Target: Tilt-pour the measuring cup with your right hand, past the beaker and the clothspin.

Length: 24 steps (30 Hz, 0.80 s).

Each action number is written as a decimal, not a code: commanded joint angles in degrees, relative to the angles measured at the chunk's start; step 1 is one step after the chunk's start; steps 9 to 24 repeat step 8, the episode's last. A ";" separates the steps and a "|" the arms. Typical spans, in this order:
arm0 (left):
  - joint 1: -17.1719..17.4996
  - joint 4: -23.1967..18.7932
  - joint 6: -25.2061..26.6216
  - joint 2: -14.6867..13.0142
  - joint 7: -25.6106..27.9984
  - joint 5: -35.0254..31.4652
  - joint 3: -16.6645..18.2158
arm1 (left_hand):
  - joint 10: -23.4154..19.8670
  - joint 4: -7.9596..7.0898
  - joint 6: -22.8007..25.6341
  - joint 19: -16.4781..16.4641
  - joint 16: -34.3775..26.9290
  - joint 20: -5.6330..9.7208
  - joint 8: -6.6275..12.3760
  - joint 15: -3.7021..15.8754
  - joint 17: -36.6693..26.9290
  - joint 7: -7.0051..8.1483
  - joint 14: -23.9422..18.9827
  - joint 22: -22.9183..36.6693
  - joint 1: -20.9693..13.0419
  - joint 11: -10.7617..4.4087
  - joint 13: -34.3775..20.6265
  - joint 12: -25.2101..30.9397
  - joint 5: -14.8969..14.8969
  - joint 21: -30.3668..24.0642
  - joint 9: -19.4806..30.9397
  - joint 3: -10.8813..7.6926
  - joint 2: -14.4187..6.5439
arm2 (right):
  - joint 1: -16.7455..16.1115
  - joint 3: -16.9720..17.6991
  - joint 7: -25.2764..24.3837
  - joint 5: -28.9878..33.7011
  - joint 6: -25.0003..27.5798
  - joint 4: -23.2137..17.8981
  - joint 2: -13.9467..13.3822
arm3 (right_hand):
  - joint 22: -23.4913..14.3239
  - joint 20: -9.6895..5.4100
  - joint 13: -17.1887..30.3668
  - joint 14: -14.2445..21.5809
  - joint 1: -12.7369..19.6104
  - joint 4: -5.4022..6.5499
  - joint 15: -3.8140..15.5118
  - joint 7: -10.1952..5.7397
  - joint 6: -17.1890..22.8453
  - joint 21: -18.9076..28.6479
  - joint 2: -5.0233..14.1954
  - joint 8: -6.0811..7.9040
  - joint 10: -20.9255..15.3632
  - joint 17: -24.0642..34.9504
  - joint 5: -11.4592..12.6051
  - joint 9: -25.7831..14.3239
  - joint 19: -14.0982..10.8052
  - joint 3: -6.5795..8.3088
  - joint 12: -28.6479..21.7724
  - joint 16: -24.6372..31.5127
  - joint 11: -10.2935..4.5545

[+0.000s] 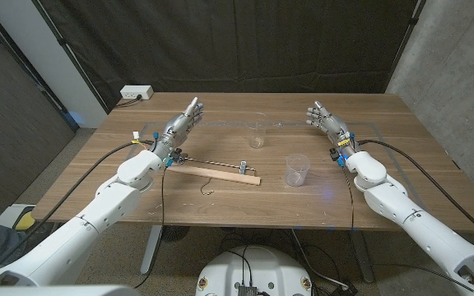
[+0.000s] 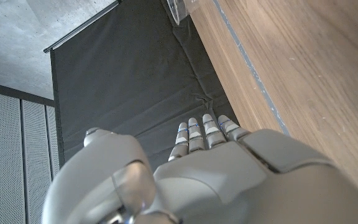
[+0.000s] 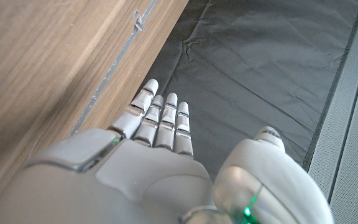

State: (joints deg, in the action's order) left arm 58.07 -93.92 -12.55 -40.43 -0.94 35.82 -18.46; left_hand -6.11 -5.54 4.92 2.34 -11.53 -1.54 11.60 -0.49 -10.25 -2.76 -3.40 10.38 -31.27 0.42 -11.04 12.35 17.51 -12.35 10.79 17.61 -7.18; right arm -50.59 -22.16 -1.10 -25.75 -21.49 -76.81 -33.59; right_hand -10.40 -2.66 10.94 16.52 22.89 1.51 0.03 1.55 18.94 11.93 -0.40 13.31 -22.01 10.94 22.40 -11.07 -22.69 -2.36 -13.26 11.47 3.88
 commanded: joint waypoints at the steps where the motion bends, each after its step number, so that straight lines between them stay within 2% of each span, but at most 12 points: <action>1: 0.40 2.82 -3.11 1.53 -0.85 1.04 0.76 | -0.50 -0.19 0.67 -0.13 -0.26 -0.01 0.23 -0.05 -0.34 0.10 -0.65 0.19 -0.17 0.12 -0.14 0.38 -0.11 -0.49 0.20 0.18 0.35 | 1.50 0.10 4.09 -4.43 -1.74 1.95 1.22 | -0.17 -0.59 0.06 0.06 0.26 0.23 -0.41 0.40 0.19 -0.10 0.66 -0.23 0.40 -0.05 -0.22 -0.10 -0.30 -0.01 0.01 -0.18 0.16; 8: 0.33 2.77 -3.66 1.18 -1.46 0.43 0.59 | -0.52 -0.23 0.84 -0.05 -0.20 0.00 0.27 -0.03 -0.34 -0.02 -0.67 0.19 -0.14 0.02 -0.14 0.34 -0.10 -0.41 0.21 0.18 0.32 | 1.03 -0.42 2.95 -4.15 0.10 0.99 1.04 | -0.17 -0.51 0.07 0.10 0.28 0.26 -0.48 0.43 0.25 -0.13 0.87 -0.29 0.35 -0.07 -0.43 -0.11 -0.26 0.02 0.00 -0.21 0.07; 24: 0.33 2.77 -3.66 1.18 -1.46 0.43 0.59 | -0.52 -0.23 0.84 -0.05 -0.20 0.00 0.27 -0.03 -0.34 -0.02 -0.67 0.19 -0.14 0.02 -0.14 0.34 -0.10 -0.41 0.21 0.18 0.32 | 1.03 -0.42 2.95 -4.15 0.10 0.99 1.04 | -0.17 -0.51 0.07 0.10 0.28 0.26 -0.48 0.43 0.25 -0.13 0.87 -0.29 0.35 -0.07 -0.43 -0.11 -0.26 0.02 0.00 -0.21 0.07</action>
